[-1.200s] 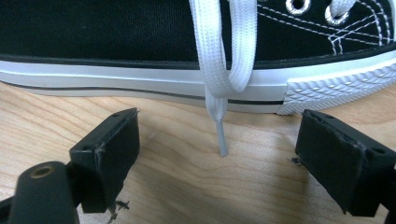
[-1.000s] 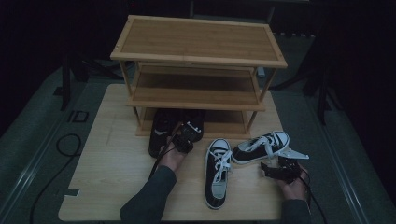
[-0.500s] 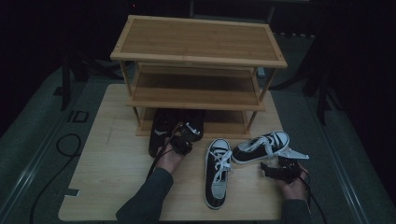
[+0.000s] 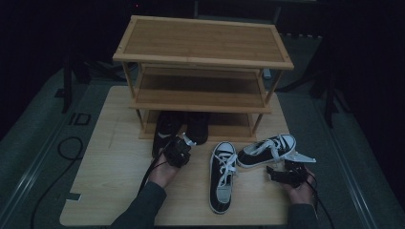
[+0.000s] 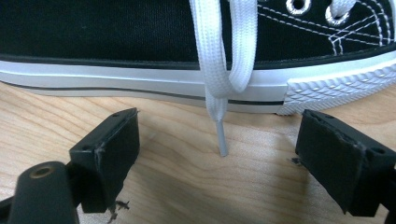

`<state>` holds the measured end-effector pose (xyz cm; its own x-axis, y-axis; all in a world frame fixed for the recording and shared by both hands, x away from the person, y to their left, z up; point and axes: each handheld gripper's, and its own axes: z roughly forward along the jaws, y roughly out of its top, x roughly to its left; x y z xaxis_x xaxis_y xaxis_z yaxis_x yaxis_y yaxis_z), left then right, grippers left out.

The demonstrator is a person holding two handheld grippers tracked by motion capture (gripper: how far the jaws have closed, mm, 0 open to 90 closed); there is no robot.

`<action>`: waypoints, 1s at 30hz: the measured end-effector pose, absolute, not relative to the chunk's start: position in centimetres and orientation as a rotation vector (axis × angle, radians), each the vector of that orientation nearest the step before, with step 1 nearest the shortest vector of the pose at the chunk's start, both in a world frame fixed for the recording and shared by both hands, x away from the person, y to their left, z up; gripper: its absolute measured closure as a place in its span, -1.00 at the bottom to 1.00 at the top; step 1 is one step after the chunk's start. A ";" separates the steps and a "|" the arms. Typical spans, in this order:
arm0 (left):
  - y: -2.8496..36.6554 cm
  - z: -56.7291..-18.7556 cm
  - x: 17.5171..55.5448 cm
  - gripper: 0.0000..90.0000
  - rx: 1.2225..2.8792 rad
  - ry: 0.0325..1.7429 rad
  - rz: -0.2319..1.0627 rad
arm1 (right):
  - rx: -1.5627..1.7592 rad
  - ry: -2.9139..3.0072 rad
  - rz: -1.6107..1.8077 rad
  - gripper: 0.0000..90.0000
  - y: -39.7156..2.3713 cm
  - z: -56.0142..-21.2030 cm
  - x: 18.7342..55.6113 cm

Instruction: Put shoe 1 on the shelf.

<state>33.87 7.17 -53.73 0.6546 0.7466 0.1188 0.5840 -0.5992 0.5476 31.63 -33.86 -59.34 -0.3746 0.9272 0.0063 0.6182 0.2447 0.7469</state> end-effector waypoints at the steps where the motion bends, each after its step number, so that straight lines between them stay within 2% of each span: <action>1: 7.4 -53.8 33.7 0.97 2.404 1.038 0.465 | 1.410 2.083 0.940 -0.70 -33.9 -59.3 31.6; 18: 11.7 -54.3 30.2 0.96 2.407 1.099 0.482 | 1.412 2.083 0.940 -0.70 -33.8 -59.3 31.6; 23: 12.4 -54.5 30.1 0.97 2.408 1.133 0.495 | 1.410 2.084 0.939 -0.70 -33.9 -59.3 31.6; 24: 13.0 -54.6 30.3 0.97 2.408 1.182 0.530 | 1.410 2.084 0.939 -0.70 -33.9 -59.3 31.6; 28: 13.6 -54.6 30.7 1.00 2.391 1.202 0.513 | 1.410 2.083 0.939 -0.70 -33.9 -59.3 31.6; 30: 13.7 -54.7 30.9 1.00 2.398 1.215 0.554 | 1.410 2.083 0.939 -0.70 -33.9 -59.3 31.6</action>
<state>30.88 13.67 -54.72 0.5451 0.8214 0.1680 0.6653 -0.5457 0.5095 31.62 -33.85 -59.33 -0.3744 0.9272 0.0070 0.6192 0.2444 0.7463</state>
